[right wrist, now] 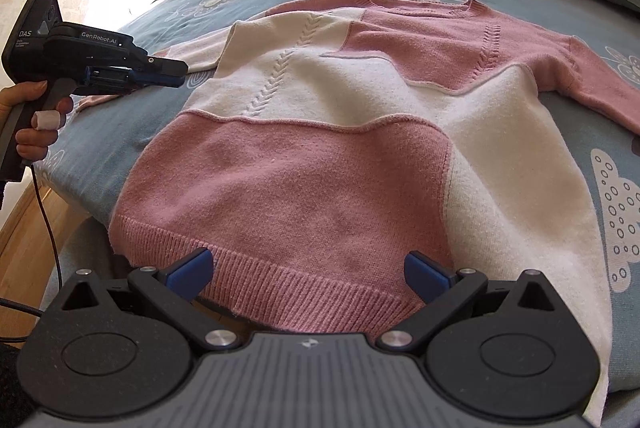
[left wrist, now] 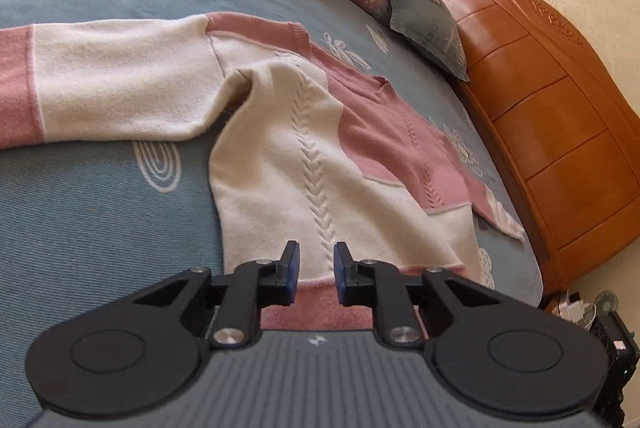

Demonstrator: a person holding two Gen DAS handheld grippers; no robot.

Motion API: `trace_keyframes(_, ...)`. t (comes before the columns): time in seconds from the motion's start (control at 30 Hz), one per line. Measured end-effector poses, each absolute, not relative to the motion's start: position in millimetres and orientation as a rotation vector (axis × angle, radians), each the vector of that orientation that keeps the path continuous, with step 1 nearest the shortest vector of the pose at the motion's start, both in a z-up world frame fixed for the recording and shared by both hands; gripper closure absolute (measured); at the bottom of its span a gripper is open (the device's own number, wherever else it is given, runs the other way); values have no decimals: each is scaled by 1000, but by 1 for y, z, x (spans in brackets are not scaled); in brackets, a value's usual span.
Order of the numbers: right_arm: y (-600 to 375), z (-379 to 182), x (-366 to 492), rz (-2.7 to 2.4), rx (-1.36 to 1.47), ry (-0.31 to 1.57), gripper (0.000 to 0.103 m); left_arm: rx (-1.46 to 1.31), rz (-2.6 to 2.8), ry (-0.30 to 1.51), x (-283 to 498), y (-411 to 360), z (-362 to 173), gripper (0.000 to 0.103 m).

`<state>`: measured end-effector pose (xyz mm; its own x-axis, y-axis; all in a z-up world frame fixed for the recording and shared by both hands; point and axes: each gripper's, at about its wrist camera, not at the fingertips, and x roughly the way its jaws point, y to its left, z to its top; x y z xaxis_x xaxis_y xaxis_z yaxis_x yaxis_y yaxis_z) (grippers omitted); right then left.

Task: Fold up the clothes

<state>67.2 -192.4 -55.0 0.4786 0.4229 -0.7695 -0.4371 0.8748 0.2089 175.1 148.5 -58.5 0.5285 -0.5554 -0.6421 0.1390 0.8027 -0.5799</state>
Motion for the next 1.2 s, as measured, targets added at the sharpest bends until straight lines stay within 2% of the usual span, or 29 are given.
trace_keyframes(0.07, -194, -54, 66, 521, -20, 932, 0, -407, -413, 1000, 170, 130, -72, 81)
trace_keyframes(0.13, -197, -54, 65, 511, -13, 928, 0, -382, -400, 976, 158, 131, -75, 83)
trace_keyframes(0.33, -210, -59, 71, 494, 56, 931, 0, -279, -350, 1031, 129, 145, -62, 83)
trace_keyframes(0.37, -210, -59, 72, 494, 63, 930, 0, -241, -343, 1035, 129, 141, -56, 81)
trace_keyframes(0.4, -211, -58, 72, 494, 66, 925, 0, -185, -341, 1015, 129, 132, -49, 71)
trace_keyframes(0.47, -211, -55, 71, 497, 69, 910, 0, -103, -352, 975, 134, 114, -40, 61)
trace_keyframes(0.67, -234, -37, 72, 456, 97, 845, 0, 22, -428, 882, 164, 57, -31, 57)
trace_keyframes(0.83, -275, -30, 84, 398, 178, 822, 0, -56, -316, 953, 184, 70, -61, 54)
trace_keyframes(1.03, -338, -34, 136, 401, 412, 806, 0, -155, -311, 955, 181, 83, -62, 51)
trace_keyframes(1.2, -384, -63, 204, 432, 697, 827, 0, -179, -301, 963, 184, 76, -62, 37)
